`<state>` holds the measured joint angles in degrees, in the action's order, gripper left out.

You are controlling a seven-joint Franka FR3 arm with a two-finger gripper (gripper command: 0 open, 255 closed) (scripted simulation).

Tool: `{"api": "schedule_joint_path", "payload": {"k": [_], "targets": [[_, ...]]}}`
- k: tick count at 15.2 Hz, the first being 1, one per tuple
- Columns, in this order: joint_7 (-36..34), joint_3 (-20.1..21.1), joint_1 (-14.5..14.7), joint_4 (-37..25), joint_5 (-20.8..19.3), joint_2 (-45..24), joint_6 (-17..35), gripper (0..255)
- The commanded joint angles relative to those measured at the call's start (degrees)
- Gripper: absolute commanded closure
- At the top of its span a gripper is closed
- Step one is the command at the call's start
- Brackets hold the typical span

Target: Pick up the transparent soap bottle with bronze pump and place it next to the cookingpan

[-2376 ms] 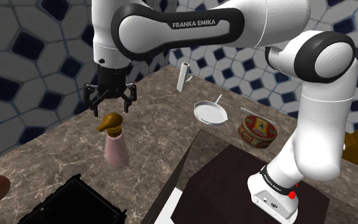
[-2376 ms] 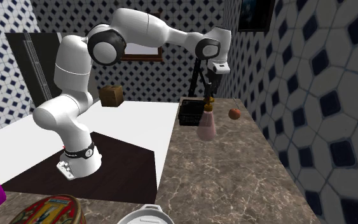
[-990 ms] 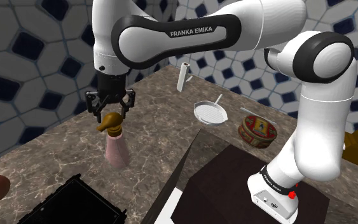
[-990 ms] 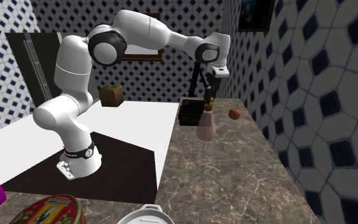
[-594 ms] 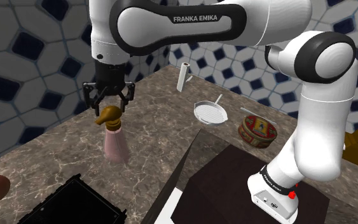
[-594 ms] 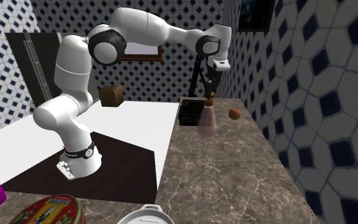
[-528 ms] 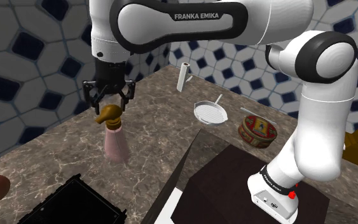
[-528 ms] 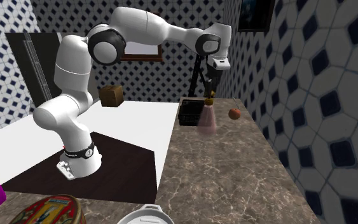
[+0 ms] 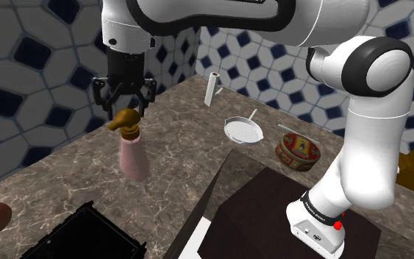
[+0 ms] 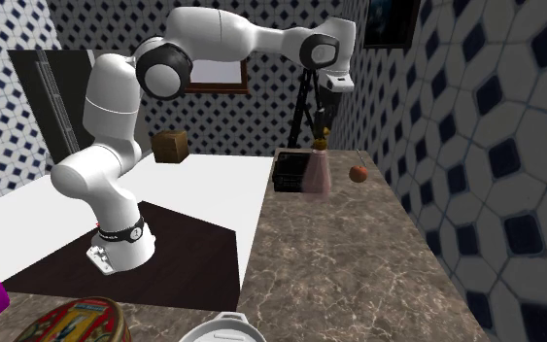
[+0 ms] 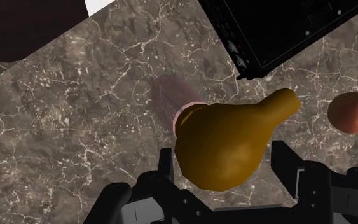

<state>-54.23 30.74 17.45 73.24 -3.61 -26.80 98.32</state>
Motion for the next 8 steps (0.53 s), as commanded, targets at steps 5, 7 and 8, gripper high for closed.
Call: {"api": "schedule_joint_path", "payload": {"k": [5, 7, 8], "targets": [[0.75, 0.16, -1.02, -1.46, 0.8, 1.72, -3.12, 255], [3.39, 0.23, -4.43, 4.52, 2.93, 6.06, -1.47, 255], [4.8, 0.16, -5.99, 7.19, 3.99, 8.1, -0.81, 255]]}}
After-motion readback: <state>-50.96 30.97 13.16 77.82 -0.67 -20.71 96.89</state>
